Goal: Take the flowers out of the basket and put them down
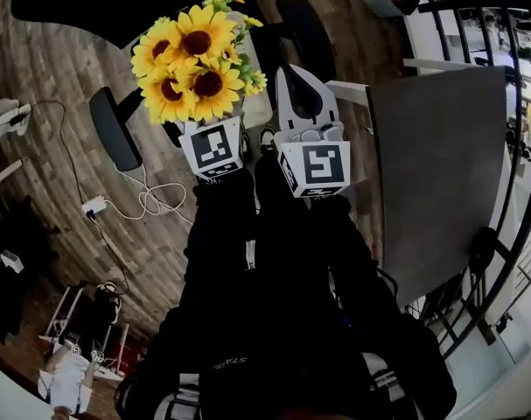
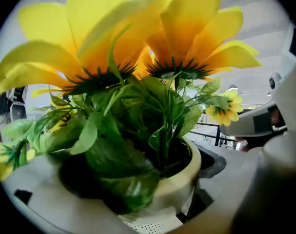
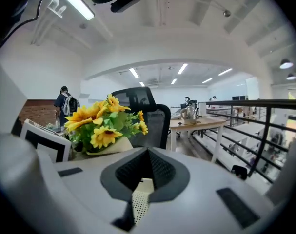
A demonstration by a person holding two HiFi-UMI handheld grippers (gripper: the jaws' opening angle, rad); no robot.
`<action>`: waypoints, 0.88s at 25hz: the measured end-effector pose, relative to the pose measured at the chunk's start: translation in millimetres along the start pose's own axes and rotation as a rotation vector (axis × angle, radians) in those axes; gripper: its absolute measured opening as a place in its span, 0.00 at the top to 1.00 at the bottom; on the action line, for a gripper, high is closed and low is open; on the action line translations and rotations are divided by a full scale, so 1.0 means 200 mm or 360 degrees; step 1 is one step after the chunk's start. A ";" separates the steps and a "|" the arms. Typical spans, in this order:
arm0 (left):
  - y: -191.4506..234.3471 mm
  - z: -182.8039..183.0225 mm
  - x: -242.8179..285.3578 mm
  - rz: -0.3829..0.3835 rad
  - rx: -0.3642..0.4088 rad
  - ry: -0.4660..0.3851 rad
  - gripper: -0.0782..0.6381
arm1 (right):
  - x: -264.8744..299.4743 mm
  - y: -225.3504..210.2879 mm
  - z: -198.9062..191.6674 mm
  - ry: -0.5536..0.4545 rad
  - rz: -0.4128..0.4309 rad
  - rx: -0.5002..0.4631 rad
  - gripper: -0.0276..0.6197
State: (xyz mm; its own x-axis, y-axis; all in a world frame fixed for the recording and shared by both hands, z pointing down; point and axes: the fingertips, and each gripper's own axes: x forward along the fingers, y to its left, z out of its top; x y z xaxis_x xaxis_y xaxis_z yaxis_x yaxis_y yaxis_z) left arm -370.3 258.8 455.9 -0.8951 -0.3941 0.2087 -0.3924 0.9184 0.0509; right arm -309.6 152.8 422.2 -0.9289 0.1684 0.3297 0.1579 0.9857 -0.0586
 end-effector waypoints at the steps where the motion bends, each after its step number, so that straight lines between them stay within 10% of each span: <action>1: -0.08 0.07 -0.05 -0.0041 0.0014 -0.0002 0.16 | -0.08 -0.02 0.06 -0.0017 -0.0027 0.0015 0.94; 10: -0.38 0.41 -0.27 -0.0444 0.0063 -0.0001 0.16 | -0.55 -0.02 0.31 -0.0067 -0.0396 0.0111 0.94; 22: -1.56 0.57 -0.57 -0.1170 0.0234 -0.0059 0.16 | -1.62 -0.68 0.25 -0.0211 -0.1161 0.0329 0.94</action>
State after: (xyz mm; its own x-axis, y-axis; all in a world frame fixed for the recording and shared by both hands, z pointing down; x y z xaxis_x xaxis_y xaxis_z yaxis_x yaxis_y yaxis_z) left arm -169.8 13.6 305.3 -0.3968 -0.9074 0.1382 -0.9139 0.4046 0.0328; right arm -47.7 -36.5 275.5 -0.8083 -0.5387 0.2378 -0.5638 0.8244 -0.0489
